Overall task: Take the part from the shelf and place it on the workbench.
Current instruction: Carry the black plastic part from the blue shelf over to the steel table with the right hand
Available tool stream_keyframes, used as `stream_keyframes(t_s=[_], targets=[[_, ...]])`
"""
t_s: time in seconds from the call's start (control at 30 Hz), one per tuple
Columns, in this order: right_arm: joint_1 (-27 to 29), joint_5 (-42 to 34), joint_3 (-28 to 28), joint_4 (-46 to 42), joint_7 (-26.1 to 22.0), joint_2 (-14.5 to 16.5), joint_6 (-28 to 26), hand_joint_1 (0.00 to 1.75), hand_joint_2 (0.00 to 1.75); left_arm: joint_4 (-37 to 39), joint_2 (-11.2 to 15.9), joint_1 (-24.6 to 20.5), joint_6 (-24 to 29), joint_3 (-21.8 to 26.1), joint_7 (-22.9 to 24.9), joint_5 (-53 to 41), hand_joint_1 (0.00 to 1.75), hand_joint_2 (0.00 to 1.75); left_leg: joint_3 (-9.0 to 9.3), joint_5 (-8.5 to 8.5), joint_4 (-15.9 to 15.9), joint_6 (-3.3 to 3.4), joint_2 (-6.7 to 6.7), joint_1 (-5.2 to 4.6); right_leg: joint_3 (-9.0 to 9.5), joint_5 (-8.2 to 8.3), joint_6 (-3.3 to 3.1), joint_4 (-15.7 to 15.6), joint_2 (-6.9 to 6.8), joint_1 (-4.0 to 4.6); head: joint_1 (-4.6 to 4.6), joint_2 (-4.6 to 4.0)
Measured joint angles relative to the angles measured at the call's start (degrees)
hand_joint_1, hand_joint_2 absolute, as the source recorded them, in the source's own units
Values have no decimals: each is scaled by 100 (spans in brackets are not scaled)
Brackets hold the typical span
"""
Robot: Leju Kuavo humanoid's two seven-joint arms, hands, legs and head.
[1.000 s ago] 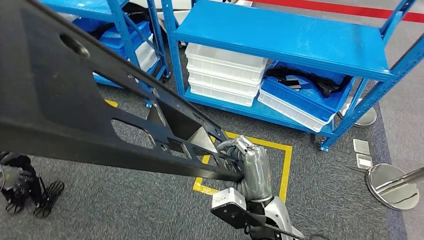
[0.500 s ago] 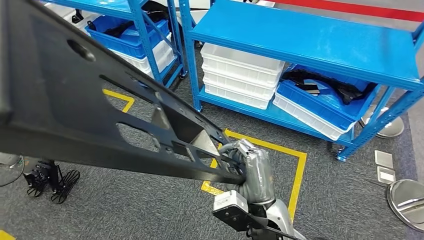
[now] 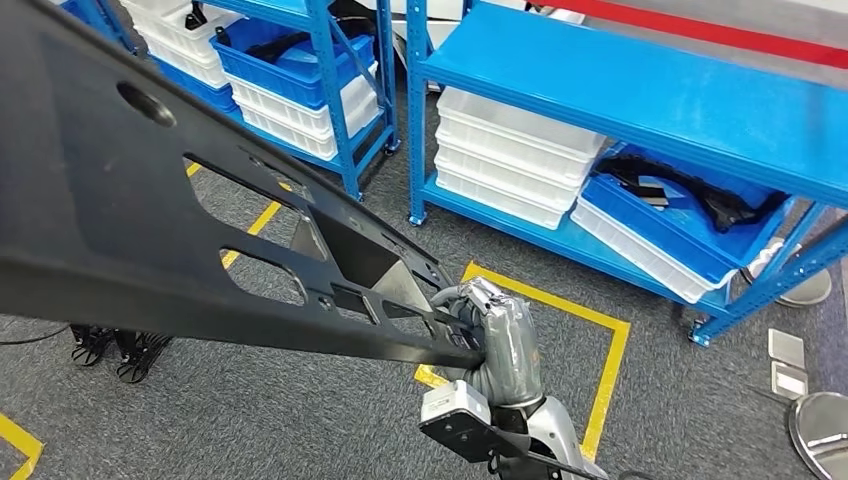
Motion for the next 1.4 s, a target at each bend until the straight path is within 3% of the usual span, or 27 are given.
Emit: stream_keyframes(t_s=[0.07, 0.1, 0.13, 0.17, 0.23, 0.3, 0.4, 0.47, 0.53, 0.6, 0.63, 0.67, 0.7, 0.73, 0.8, 0.87, 0.97, 1.03, 1.1, 1.13, 1.17, 1.2, 1.27, 1.3, 1.33, 1.4], targets=[[-9, -6, 10, 1, 3, -9, 0, 175, 175, 0, -2, -5, 12, 0, -6, 3, 0, 175, 1, 7, -9, 37, -55, -2, -347, -367, 10, 738, 130, -2, 43, 0], [-7, -10, 16, 1, 4, -15, 0, 175, 175, 0, -2, -3, 22, 0, -11, 5, 0, 175, 0, 6, -5, 44, -89, -6, -515, -477, 18, 1074, 154, -1, 63, 0], [-7, -13, 22, 2, 6, -23, 0, 175, 175, 0, -3, -1, 33, 0, -18, 8, 0, 175, 0, 3, 3, 46, -128, -8, -611, -479, 25, 1245, 163, -1, 70, 0], [-8, -14, 27, 2, 7, -29, 0, 175, 175, 0, -4, 0, 42, 0, -24, 10, 0, 175, 1, -2, 15, 43, -172, -6, -598, -361, 28, 1183, 169, -3, 76, 0], [-15, -15, 39, 2, 7, -36, 0, 175, 175, 0, -9, -3, 50, 0, -34, 10, 0, 175, -2, -24, 60, 16, -265, 6, -306, 65, 23, 492, 225, -20, 87, 0], [-26, -21, 52, 1, 7, -43, 0, 175, 175, 0, -14, -8, 59, 0, -43, 10, 0, 175, -44, -56, 139, -40, -346, -2, -49, 305, 2, -130, 345, -30, 94, 0], [-36, -29, 68, 0, 12, -57, 0, 175, 175, 0, -15, -5, 69, 0, -50, 9, 0, 175, -95, -52, 167, -125, -415, -3, -21, 324, -76, -248, 352, -8, 79, 0], [-50, -31, 74, 0, 14, -62, 0, 175, 175, 0, -14, -8, 70, 0, -50, 7, 0, 175, -126, -134, 283, -189, -341, 0, -9, 346, -132, -272, 285, -18, 52, 0], [-60, -37, 80, 0, 15, -63, 0, 175, 175, 0, -14, -14, 69, 0, -51, 3, 0, 175, -344, -431, 805, -252, -202, 1, 2, 352, -170, -287, 199, -32, -4, 0], [-59, -44, 84, 0, 16, -64, 0, 175, 175, 0, -14, -11, 69, 0, -51, -1, 0, 175, -704, -752, 1550, -289, -142, 16, 5, 341, -191, -285, 111, -26, -36, 0], [-59, -45, 85, 0, 16, -66, 0, 175, 175, 0, -14, -8, 69, 0, -50, -2, 0, 175, -813, -800, 1768, -292, -131, 21, 10, 334, -194, -284, 69, -25, -36, 0], [-60, -45, 86, 0, 17, -66, 0, 175, 175, 0, -14, -6, 68, 0, -49, -3, 0, 175, -816, -735, 1769, -286, -122, 23, 18, 327, -193, -284, 32, -24, -37, 0], [-60, -45, 86, 0, 19, -66, 0, 175, 175, 0, -14, -6, 68, 0, -49, -3, 0, 175, -705, -573, 1539, -269, -108, 22, 34, 317, -187, -284, -1, -25, -37, 0], [-61, -45, 86, 0, 21, -66, 0, 175, 175, 0, -14, -7, 68, 0, -48, -4, 0, 175, -507, -358, 1138, -241, -69, 17, 55, 305, -176, -285, -31, -25, -38, 0], [-63, -45, 87, 0, 24, -66, 0, 175, 175, 0, -14, -15, 68, 0, -48, -5, 0, 175, -156, -92, 405, -173, 55, -19, 87, 278, -137, -289, -80, -11, -36, 0], [-65, -45, 90, 0, 25, -67, 0, 175, 175, 0, -14, -15, 67, 0, -46, -4, 0, 175, -72, -68, 166, -123, 106, -62, 103, 268, -90, -307, -124, 1, -33, 0], [-69, -45, 95, 0, 27, -71, -1, 175, 175, 0, -19, -7, 67, 0, -40, -4, 0, 175, -50, -18, 67, -36, 21, -40, 130, 205, -5, -291, -104, -1, -25, 0], [-69, -45, 100, 0, 27, -74, -2, 175, 175, 0, -27, -13, 67, 0, -38, -5, 0, 175, -17, 17, 0, 26, -24, -8, -44, -67, 26, 120, 47, -6, 3, 0], [-58, -45, 109, 1, 30, -78, -2, 175, 175, 0, -30, -15, 67, 0, -29, -6, 0, 175, -15, 14, 0, 56, -79, -19, -422, -404, 41, 880, 147, 1, 34, 0], [-48, -45, 114, 1, 32, -83, -2, 175, 175, 0, -31, -14, 67, 0, -22, -7, 0, 175, -15, 10, 6, 64, -115, -25, -574, -469, 47, 1162, 161, 4, 44, 0], [-39, -45, 119, 1, 34, -86, -2, 175, 175, 0, -31, -13, 67, 0, -15, -7, 0, 175, -13, 5, 15, 67, -156, -30, -633, -416, 49, 1242, 167, 5, 49, 0], [-33, -45, 122, 2, 34, -90, -2, 175, 175, 0, -32, -14, 66, 0, -10, -7, 0, 175, -9, -2, 27, 65, -201, -32, -580, -253, 43, 1086, 173, 5, 51, 0], [-31, -45, 127, 1, 34, -92, -2, 175, 175, 0, -33, -16, 60, 0, -6, -9, 0, 175, -3, -26, 62, 41, -290, -26, -261, 173, 16, 338, 249, -4, 62, 0], [-31, -45, 128, 2, 33, -92, -2, 175, 175, 0, -34, -19, 52, 0, -4, -11, 0, 175, -12, -41, 88, 21, -322, -31, -126, 294, 1, 20, 320, -9, 65, 0], [-31, -44, 130, 1, 33, -93, -2, 175, 175, 0, -34, -21, 43, -1, 2, -16, 0, 175, -31, -53, 119, 0, -352, -36, -47, 354, -17, -185, 376, -11, 67, 0], [-24, -42, 133, 1, 32, -97, -2, 175, 175, 0, -33, -25, 15, -2, 18, -36, 0, 175, -73, -54, 151, -45, -393, -40, -39, 346, -53, -256, 403, 4, 62, 0]])
